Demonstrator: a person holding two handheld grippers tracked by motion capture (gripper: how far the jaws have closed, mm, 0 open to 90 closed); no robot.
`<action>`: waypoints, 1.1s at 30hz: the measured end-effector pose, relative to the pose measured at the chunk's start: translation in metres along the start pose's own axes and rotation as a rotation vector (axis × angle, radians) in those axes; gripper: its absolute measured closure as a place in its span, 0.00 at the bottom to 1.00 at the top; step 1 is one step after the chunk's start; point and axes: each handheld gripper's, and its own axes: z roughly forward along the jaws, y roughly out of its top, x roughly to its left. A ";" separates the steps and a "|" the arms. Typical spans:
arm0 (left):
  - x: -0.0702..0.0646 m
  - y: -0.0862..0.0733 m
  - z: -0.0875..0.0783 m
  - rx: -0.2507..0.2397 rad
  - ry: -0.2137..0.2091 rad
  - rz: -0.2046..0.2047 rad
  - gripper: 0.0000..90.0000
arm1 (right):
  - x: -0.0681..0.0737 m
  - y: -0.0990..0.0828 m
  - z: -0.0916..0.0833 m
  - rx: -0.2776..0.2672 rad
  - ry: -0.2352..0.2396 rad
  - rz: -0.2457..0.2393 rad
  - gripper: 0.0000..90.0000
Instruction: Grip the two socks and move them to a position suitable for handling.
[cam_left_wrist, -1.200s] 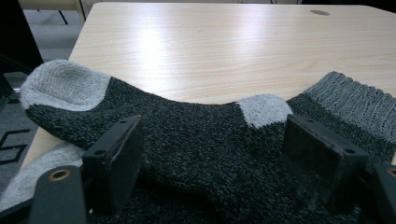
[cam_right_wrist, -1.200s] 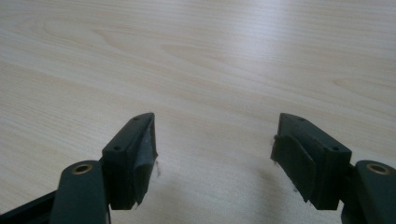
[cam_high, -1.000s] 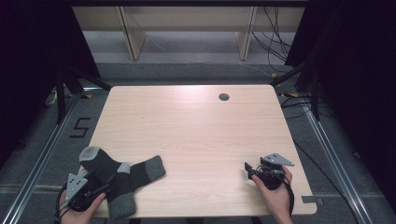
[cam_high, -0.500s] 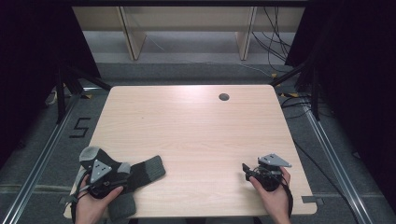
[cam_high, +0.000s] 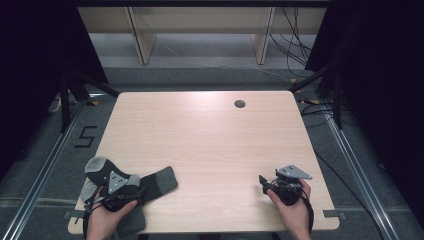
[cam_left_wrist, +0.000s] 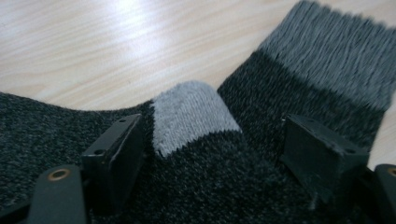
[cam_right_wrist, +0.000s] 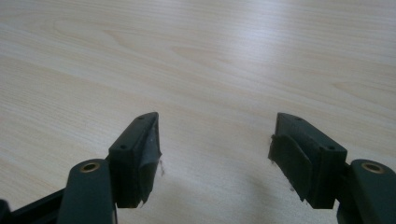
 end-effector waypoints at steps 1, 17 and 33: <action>-0.002 -0.001 0.002 -0.001 0.012 -0.009 0.25 | 0.000 0.000 0.000 -0.001 -0.001 -0.004 0.37; -0.011 -0.001 0.000 -0.009 0.122 -0.011 0.76 | -0.002 0.001 -0.002 -0.012 -0.007 -0.003 0.37; -0.006 0.017 -0.025 -0.058 0.063 -0.014 0.78 | -0.001 0.001 0.000 -0.015 0.017 0.011 0.37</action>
